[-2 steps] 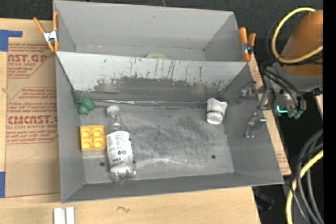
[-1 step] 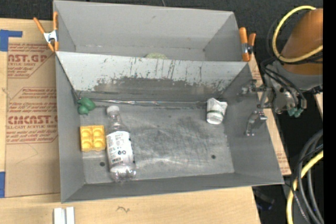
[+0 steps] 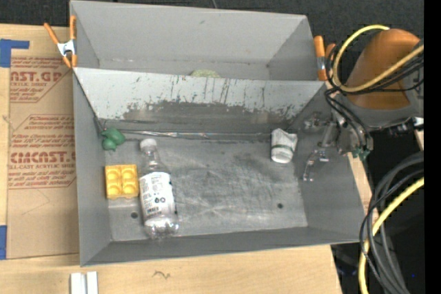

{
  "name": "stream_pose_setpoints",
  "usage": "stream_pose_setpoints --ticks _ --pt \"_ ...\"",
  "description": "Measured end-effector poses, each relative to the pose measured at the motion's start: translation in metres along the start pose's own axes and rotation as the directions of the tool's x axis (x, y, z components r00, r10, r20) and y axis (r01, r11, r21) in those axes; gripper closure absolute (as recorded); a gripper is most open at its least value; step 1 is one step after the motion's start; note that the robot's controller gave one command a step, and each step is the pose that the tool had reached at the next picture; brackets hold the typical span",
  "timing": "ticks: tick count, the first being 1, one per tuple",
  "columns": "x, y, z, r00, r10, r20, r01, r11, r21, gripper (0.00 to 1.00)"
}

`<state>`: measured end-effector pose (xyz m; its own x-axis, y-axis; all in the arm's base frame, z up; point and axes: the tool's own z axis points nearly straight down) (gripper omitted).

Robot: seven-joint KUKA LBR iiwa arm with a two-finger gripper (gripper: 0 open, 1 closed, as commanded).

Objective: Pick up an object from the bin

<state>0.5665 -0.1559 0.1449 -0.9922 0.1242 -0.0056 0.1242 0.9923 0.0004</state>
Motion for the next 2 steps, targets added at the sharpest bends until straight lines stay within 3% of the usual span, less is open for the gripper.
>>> stream_pose_setpoints --ticks 1,2 --pt "-0.0198 0.0075 -0.0012 0.997 -0.076 -0.005 0.076 0.997 0.0 0.0" --pt "-0.0259 0.0094 -0.0097 0.976 0.218 -0.003 -0.218 0.976 0.001 0.0"
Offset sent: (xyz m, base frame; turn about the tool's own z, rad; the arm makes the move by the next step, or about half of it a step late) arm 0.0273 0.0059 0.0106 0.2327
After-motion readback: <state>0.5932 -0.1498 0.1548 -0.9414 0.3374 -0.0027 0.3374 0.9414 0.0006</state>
